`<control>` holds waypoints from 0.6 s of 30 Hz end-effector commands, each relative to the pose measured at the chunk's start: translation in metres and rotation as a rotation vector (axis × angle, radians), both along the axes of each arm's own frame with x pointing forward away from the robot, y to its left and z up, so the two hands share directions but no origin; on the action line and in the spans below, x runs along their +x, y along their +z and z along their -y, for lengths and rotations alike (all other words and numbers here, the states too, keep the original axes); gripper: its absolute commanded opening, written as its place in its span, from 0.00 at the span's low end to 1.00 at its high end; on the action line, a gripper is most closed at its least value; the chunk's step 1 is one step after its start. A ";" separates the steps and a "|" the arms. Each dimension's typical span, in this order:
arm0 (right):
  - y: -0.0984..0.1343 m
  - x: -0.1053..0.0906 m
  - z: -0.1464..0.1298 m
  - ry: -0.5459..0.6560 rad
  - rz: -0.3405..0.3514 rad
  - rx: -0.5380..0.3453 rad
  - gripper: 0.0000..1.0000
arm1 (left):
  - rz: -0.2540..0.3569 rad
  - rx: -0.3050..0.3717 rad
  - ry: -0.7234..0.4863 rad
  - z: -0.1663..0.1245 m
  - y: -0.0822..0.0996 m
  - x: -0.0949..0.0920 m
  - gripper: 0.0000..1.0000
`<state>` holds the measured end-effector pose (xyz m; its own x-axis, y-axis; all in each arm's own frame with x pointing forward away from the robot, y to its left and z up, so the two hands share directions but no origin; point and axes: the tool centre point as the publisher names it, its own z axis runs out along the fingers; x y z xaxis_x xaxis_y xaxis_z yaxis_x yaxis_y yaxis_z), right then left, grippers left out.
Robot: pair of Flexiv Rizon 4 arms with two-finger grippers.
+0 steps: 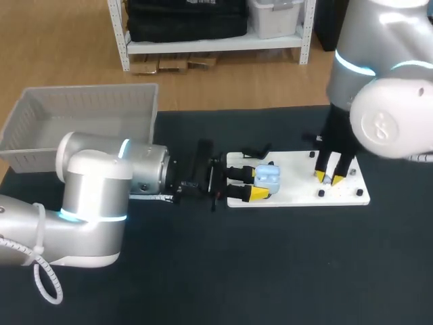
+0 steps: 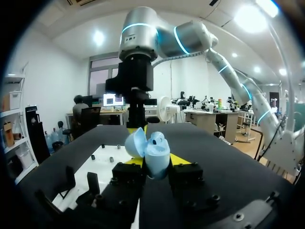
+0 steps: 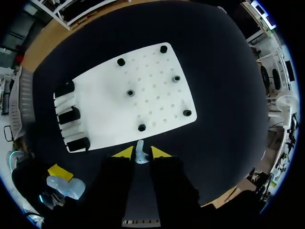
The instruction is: Pick up each earbud case from the left stands, insert the matching earbuds, close the lid, and place the case in the box.
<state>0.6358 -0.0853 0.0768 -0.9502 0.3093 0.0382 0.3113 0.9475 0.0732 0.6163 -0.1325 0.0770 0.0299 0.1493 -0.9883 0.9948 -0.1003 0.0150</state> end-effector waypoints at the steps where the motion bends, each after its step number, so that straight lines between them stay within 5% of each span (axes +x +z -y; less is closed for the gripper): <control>1: 0.042 -0.010 -0.006 0.044 -0.039 0.000 0.00 | 0.001 -0.001 0.000 0.000 -0.001 0.000 0.00; 9: 0.102 -0.032 -0.039 0.206 -0.072 0.027 0.00 | 0.001 -0.001 0.000 0.000 -0.001 0.000 0.00; 18: 0.112 -0.043 -0.072 0.320 -0.092 -0.004 0.00 | 0.001 -0.001 0.000 0.000 -0.001 0.000 0.00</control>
